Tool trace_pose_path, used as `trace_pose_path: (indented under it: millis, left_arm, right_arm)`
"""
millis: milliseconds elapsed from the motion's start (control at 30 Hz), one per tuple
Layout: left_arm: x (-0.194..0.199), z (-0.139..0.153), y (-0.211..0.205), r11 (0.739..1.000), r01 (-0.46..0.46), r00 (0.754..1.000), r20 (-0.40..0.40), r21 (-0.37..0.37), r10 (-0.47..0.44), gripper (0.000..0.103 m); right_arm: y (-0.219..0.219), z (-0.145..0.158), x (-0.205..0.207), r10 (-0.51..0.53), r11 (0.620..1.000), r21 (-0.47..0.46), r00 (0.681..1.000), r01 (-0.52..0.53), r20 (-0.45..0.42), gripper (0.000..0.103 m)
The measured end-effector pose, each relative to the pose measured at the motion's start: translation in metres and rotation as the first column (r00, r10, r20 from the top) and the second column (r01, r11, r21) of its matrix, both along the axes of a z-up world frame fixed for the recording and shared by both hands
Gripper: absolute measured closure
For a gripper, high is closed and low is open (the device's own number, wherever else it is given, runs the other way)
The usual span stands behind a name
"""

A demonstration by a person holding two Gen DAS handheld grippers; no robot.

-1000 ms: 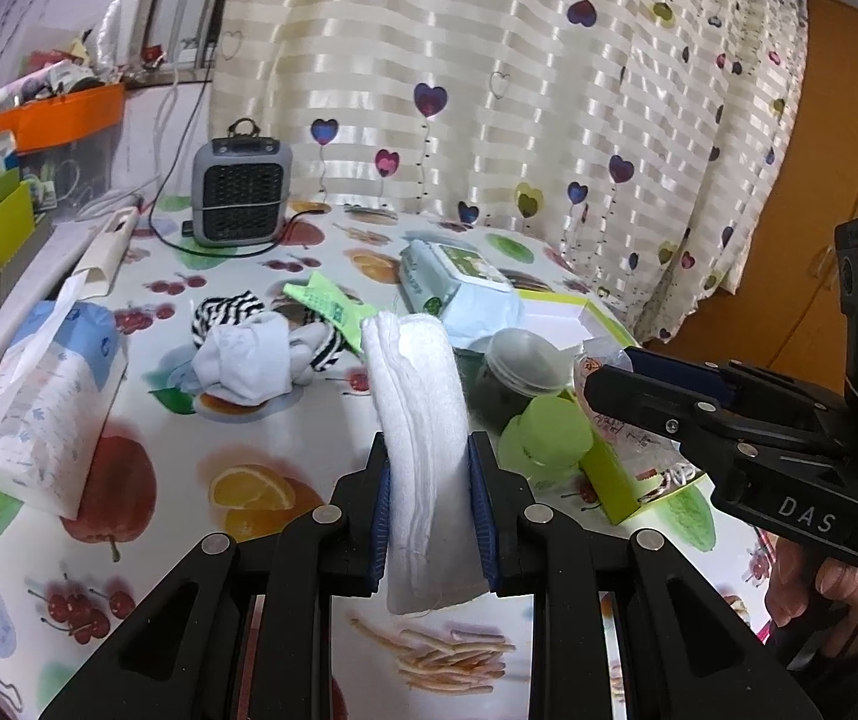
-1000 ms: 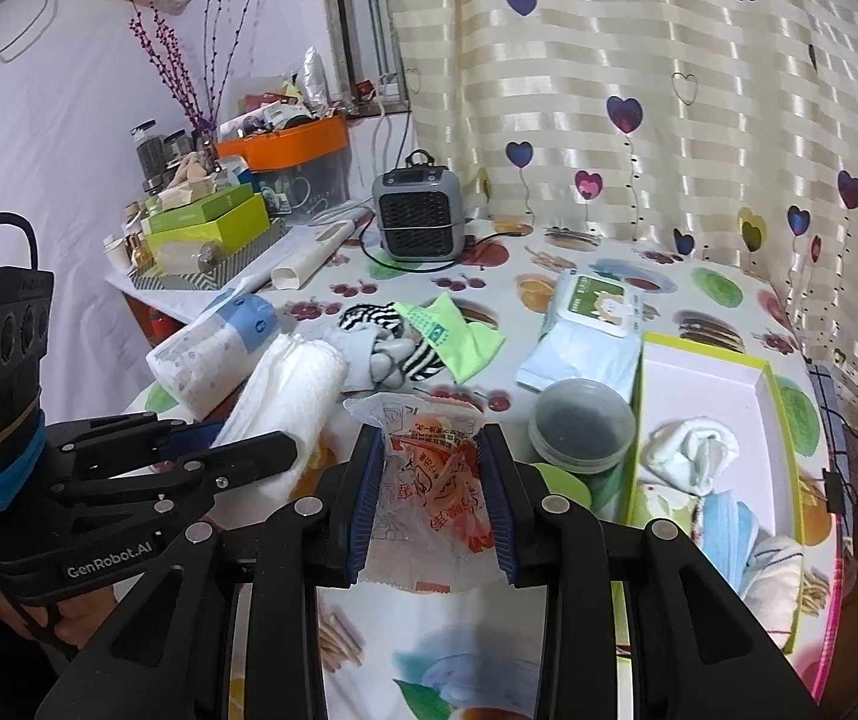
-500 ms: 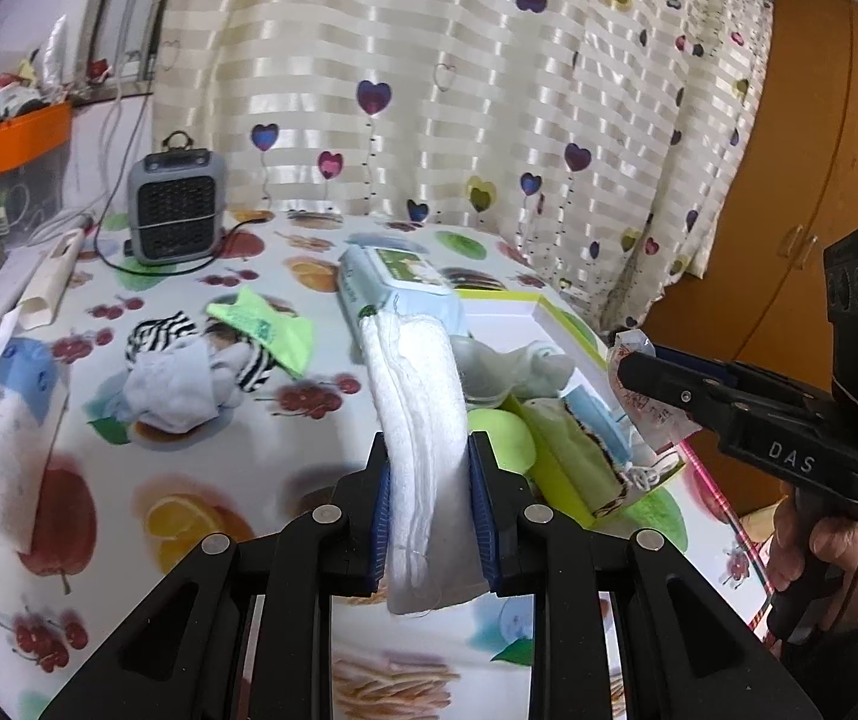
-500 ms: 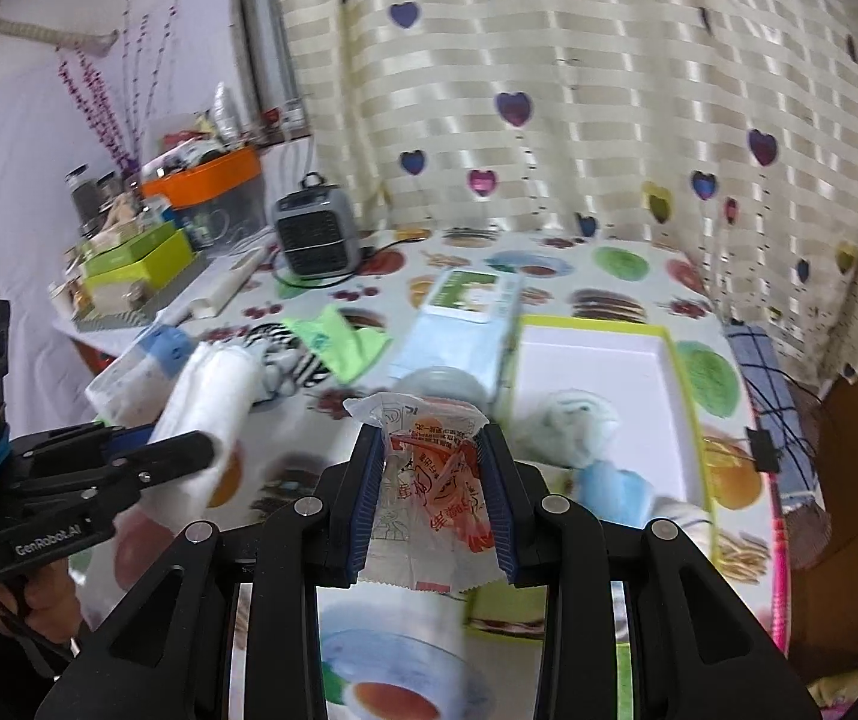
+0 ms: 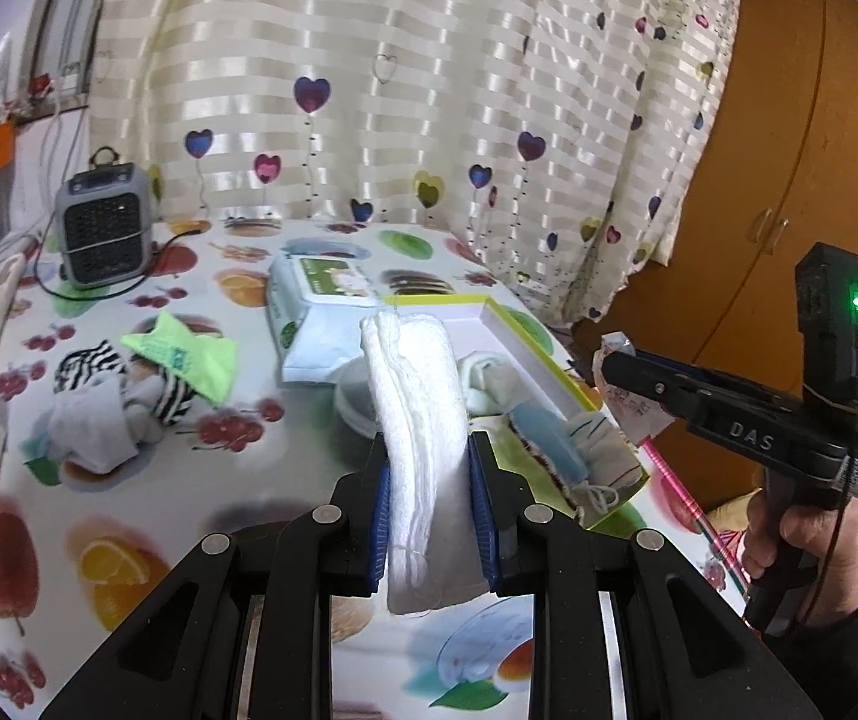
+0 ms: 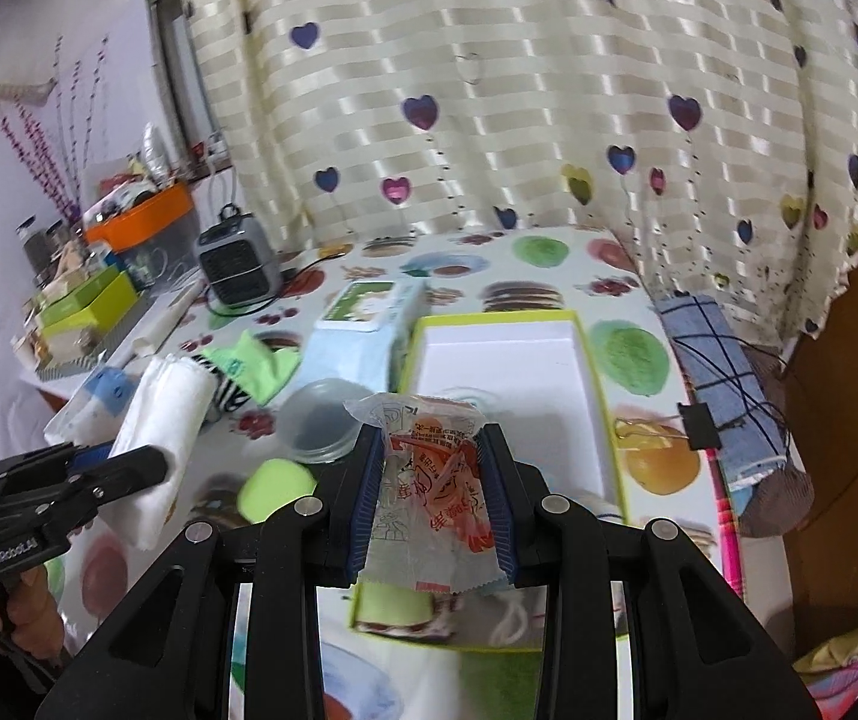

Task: Organize soft objects
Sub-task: 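Carry the white towel and clear snack bag over the box with both tools, then lower the snack bag and white towel into the box, opening both tools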

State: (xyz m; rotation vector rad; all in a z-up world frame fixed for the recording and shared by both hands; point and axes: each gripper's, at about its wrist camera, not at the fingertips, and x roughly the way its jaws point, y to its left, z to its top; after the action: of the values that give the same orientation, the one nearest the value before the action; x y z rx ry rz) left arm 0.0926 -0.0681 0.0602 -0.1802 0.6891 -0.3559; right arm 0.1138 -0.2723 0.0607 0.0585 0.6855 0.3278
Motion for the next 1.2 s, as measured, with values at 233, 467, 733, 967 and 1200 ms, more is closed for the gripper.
trace_pose_path:
  millis: [233, 467, 733, 967, 1200]
  left_arm:
    - [0.017, -0.003, -0.012, 1.0, 0.026, 1.0, -0.009, -0.006, -0.026, 0.081]
    - [0.032, -0.005, -0.019, 0.999, 0.042, 0.999, -0.017, -0.007, -0.042, 0.081]
    - [0.045, -0.008, -0.028, 0.998, 0.058, 0.998, -0.03, -0.001, -0.058, 0.081]
    - [0.05, -0.007, -0.04, 0.997, 0.08, 0.996, -0.032, 0.004, -0.08, 0.081]
    - [0.052, -0.006, -0.053, 0.994, 0.106, 0.994, -0.038, 0.005, -0.106, 0.081]
  right_arm:
    - [-0.014, -0.014, 0.029, -0.023, 1.0, -0.007, 0.999, 0.023, -0.039, 0.069]
    - [-0.021, -0.042, 0.072, -0.046, 0.998, -0.037, 0.993, 0.043, -0.111, 0.069]
    - [-0.02, -0.065, 0.097, -0.042, 0.997, -0.076, 0.985, 0.03, -0.167, 0.068]
    - [-0.024, -0.068, 0.094, -0.039, 0.997, -0.065, 0.988, 0.03, -0.147, 0.056]
    - [-0.039, -0.051, 0.076, -0.07, 0.997, -0.027, 0.992, 0.067, -0.101, 0.056]
